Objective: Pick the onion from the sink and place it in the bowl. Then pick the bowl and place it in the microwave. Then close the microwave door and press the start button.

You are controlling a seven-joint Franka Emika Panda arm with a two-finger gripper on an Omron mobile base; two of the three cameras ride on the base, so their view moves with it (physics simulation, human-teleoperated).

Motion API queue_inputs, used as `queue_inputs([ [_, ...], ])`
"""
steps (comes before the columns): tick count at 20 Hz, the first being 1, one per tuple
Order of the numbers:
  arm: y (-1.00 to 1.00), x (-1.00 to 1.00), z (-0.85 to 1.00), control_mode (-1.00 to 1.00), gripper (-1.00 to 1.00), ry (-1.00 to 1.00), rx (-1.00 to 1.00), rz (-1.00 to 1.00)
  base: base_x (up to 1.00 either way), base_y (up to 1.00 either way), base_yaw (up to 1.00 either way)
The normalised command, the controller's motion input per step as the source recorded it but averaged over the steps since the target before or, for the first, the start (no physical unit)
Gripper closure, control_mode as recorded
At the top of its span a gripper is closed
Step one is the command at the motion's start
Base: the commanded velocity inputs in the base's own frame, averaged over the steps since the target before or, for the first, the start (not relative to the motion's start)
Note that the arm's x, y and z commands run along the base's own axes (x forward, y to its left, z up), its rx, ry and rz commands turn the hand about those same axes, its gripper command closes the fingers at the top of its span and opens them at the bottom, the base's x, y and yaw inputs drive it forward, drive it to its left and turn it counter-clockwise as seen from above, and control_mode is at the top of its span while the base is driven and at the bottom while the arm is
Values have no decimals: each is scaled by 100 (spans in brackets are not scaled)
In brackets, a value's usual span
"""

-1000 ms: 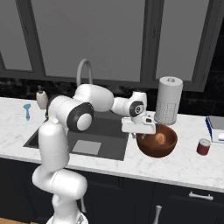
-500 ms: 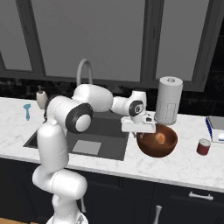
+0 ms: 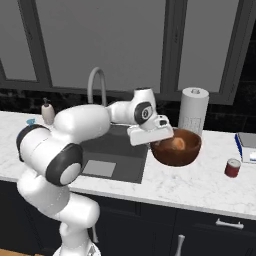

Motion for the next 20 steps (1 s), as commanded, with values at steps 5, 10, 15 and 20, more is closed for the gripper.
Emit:
queue_inputs([
  [5,49,-43,100,-100,100,10,-1,47,0,0,0],
  [10,61,-37,99,-100,100,1,1,54,0,0,0],
  [15,75,-43,98,-100,100,0,2,54,0,0,0],
  [20,84,-43,86,-100,100,13,15,46,0,0,0],
])
